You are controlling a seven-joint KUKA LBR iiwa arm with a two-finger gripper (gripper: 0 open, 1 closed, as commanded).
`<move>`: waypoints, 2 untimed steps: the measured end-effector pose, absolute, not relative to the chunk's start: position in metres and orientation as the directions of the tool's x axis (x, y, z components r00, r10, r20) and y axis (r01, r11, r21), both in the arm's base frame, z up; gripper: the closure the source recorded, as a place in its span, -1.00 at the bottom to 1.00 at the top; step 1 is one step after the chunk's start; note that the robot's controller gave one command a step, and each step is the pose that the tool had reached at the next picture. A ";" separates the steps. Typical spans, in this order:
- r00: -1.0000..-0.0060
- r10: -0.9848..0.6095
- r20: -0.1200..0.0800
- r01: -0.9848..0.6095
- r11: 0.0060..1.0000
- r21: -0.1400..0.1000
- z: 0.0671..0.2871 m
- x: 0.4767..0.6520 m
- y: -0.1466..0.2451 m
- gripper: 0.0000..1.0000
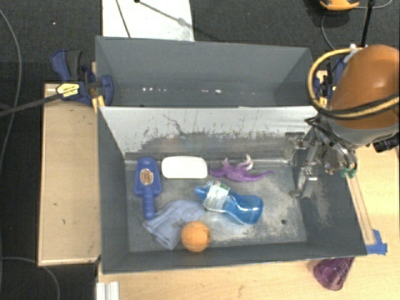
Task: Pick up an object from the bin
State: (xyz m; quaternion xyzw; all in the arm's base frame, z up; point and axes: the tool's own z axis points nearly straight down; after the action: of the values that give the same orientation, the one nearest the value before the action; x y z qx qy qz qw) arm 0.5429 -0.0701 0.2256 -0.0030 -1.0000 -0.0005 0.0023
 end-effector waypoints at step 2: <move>-0.999 -0.038 -0.009 -0.038 0.999 -0.002 0.191 0.538 -0.052 -1.00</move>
Offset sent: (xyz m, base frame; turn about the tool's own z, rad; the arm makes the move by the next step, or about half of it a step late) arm -0.0211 0.0526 -0.1078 -0.1339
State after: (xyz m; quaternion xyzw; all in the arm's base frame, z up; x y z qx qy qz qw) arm 0.5377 -0.0517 0.1911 0.0191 -0.9998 0.0007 -0.0047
